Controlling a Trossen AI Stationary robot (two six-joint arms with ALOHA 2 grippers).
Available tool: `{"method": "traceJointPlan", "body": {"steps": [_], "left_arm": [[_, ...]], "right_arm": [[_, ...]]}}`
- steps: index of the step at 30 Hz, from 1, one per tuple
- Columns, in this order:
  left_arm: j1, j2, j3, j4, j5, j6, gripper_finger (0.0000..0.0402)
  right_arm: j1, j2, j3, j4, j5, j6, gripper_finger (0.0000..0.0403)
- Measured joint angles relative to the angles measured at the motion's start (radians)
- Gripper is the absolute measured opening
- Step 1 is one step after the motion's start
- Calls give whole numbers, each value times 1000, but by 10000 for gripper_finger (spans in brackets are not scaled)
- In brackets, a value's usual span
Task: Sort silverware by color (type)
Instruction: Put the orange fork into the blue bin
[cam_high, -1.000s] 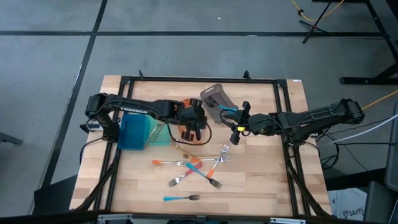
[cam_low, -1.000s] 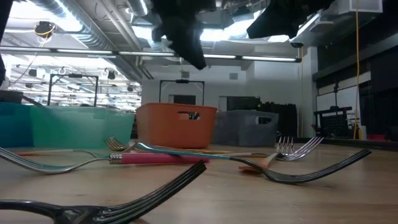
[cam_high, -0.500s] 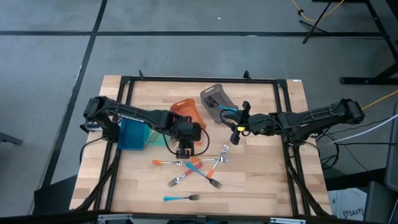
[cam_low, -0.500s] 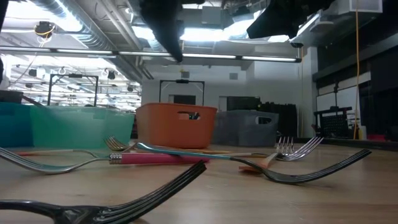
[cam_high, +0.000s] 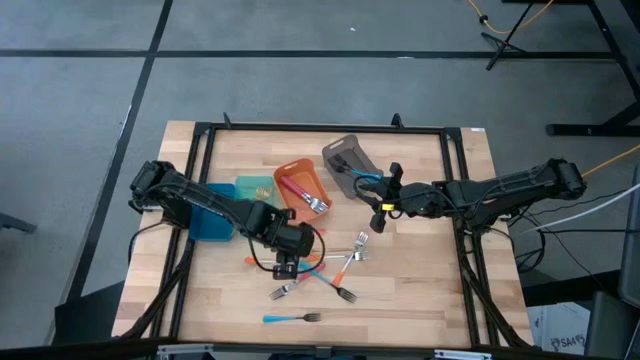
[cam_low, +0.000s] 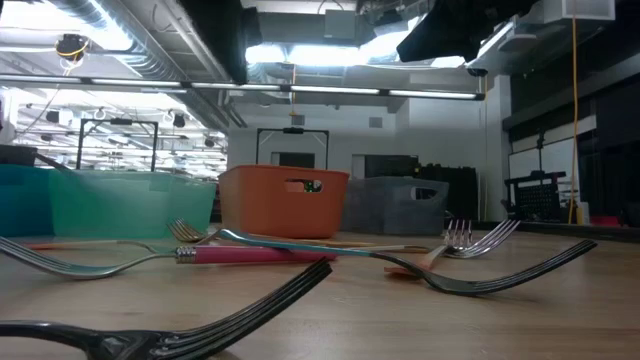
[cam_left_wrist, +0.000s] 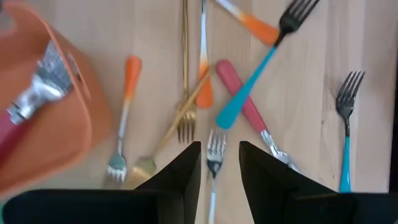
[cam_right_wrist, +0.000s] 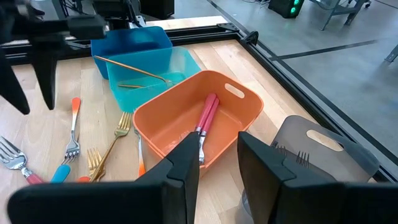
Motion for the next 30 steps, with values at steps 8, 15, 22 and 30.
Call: {"method": "traceJointPlan", "body": {"steps": [8,15,22,30], "left_arm": [[-62,0,-137,5,-2,-173,103],[-103,0,-256,74,-2,-217,103],[-108,1,-363,180,-2,-217,103],[-108,1,-427,302,-2,-217,103]], "right_arm": [[0,0,0,0,0,0,99],[0,0,0,0,0,0,99],[0,0,0,0,0,0,99],[0,0,0,0,0,0,99]]}}
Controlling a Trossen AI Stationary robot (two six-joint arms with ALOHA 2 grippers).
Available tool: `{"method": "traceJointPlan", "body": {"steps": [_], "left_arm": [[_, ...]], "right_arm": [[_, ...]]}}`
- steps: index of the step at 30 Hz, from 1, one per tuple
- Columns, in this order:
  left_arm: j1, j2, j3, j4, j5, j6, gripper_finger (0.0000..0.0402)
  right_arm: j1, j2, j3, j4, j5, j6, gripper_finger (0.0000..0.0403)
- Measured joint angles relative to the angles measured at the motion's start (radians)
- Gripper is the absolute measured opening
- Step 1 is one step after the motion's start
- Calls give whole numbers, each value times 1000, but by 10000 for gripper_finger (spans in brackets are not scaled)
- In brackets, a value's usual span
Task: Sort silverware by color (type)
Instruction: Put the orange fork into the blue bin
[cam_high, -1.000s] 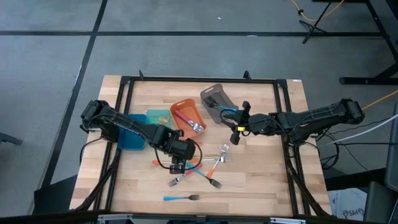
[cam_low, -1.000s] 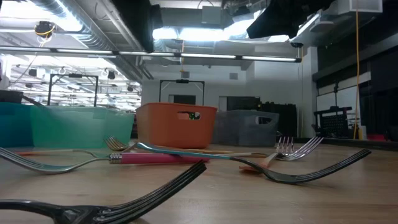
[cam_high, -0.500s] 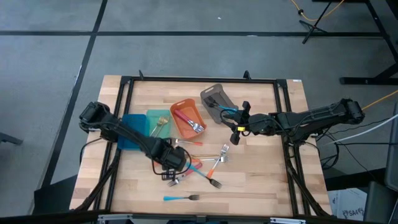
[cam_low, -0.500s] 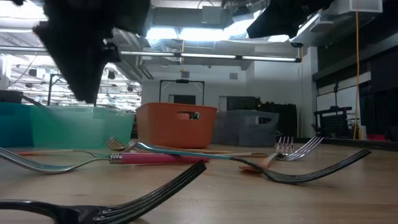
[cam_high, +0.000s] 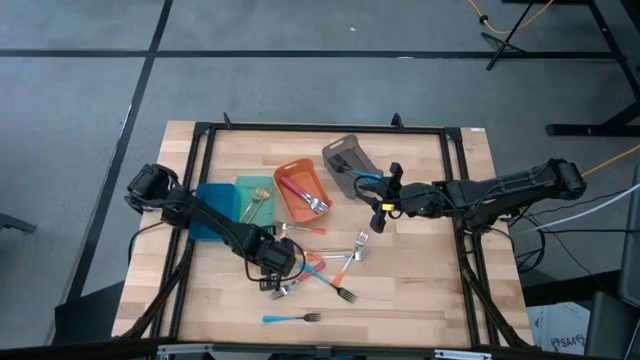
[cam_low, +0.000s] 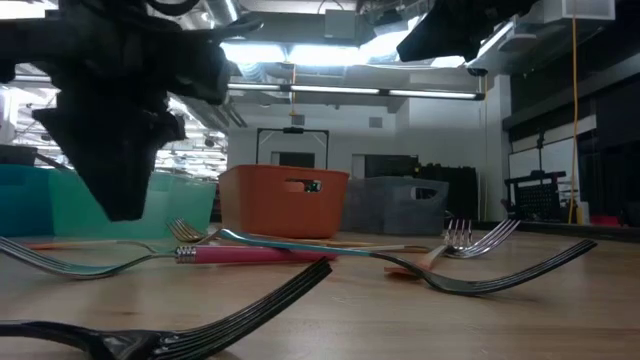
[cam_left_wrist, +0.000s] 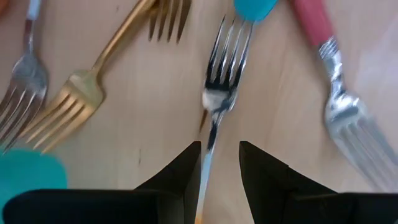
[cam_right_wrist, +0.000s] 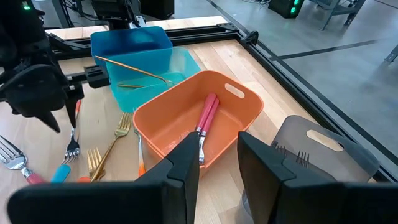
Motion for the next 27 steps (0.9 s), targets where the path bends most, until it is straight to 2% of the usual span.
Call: {"method": "traceJointPlan", "body": {"steps": [17,27], "left_arm": [[0,-3,-115,135,-15,2,100],[1,-3,-116,135,-26,1,49]], "right_arm": [[0,0,0,0,0,0,99],[0,0,0,0,0,0,99]]}}
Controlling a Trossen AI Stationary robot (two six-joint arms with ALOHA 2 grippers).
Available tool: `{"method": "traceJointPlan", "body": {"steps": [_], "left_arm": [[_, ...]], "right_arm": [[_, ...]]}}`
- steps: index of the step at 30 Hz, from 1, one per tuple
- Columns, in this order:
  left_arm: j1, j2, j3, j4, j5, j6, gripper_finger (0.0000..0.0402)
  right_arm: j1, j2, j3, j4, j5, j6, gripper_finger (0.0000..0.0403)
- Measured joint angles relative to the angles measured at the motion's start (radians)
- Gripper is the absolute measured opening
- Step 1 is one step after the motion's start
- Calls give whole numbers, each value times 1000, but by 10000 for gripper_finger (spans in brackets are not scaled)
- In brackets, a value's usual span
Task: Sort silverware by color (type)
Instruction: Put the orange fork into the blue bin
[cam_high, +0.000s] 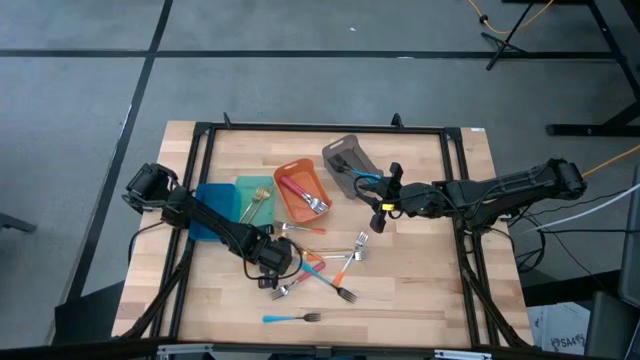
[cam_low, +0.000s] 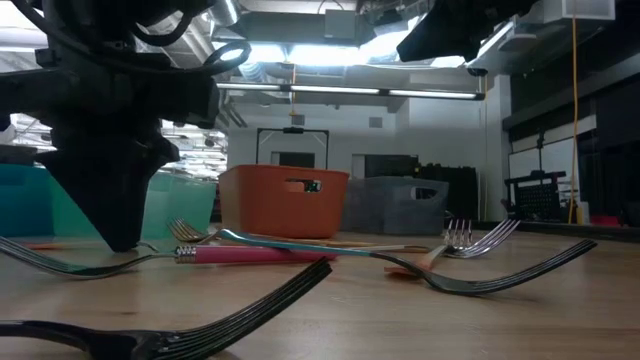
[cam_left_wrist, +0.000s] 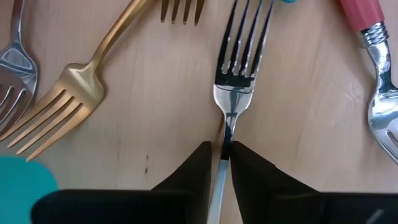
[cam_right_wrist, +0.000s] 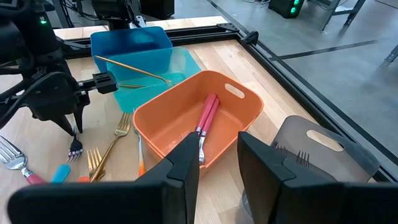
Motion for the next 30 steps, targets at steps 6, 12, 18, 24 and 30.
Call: {"method": "traceJointPlan", "body": {"steps": [6,12,18,24,30], "left_arm": [[-1,0,0,0,0,0,23],[-1,3,13,-12,5,0,7],[-2,6,53,-43,51,-1,7],[-1,6,114,-55,111,-1,6],[-1,5,199,-157,104,6,5]], "right_arm": [[0,0,0,0,0,0,99],[0,0,0,0,0,0,99],[0,0,0,0,0,0,99],[0,0,0,0,0,0,99],[0,0,0,0,0,0,99]]}}
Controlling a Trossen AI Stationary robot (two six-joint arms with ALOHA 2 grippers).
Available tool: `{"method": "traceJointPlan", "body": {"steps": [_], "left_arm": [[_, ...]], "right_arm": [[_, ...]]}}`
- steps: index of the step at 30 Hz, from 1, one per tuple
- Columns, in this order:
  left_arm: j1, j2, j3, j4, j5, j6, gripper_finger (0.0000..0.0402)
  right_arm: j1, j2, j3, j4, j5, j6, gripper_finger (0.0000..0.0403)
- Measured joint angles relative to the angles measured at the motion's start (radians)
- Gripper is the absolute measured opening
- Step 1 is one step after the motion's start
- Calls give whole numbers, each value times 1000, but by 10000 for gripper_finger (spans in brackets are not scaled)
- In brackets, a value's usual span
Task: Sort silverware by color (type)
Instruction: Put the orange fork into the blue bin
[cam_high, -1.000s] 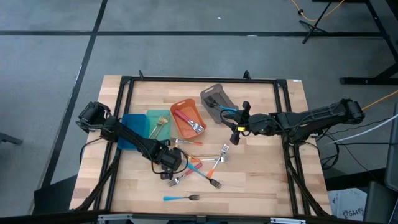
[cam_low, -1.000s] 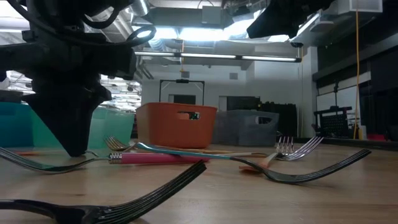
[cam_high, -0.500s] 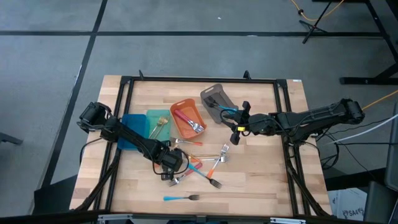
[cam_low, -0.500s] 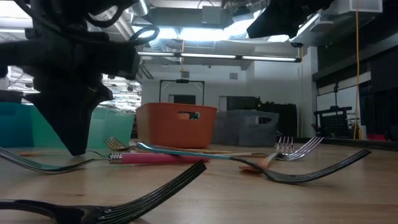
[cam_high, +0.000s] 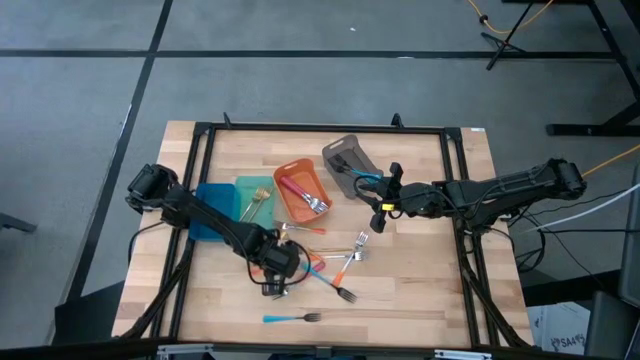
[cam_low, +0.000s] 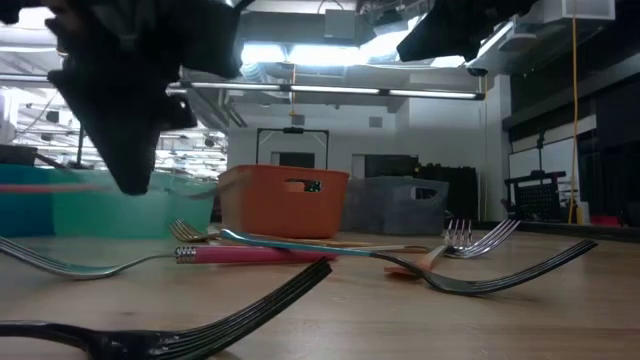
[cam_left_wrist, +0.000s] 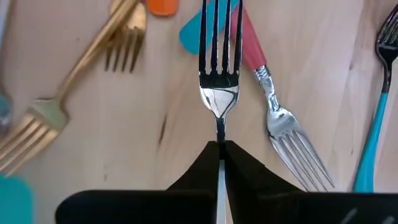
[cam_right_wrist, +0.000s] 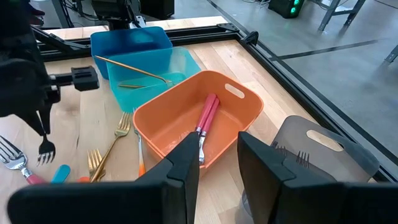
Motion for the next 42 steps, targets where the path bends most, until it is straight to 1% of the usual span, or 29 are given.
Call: {"method": "traceJointPlan", "body": {"steps": [5,11,17,20,24,30,33,35,38,42], "left_arm": [[0,-1,59,-77,-26,4,5],[1,-1,128,-149,-54,61,5],[1,-2,239,-365,-125,75,5],[1,-8,290,-495,-141,82,5],[2,-67,298,-600,-190,49,5],[2,-230,296,-763,-324,-95,5],[2,-327,269,-806,-392,-200,5],[2,-396,225,-805,-412,-267,5],[2,-497,131,-802,-420,-380,5],[-1,-608,-25,-801,-398,-521,5]], "right_arm": [[0,0,0,0,0,0,99],[0,0,0,0,0,0,99],[0,0,0,0,0,0,99],[0,0,0,0,0,0,99],[0,0,0,-1,0,0,99],[0,0,0,-1,0,0,99],[0,0,0,-2,0,0,99],[0,0,0,-2,0,0,99],[0,0,0,-2,0,0,99],[0,0,0,-2,0,0,99]]}}
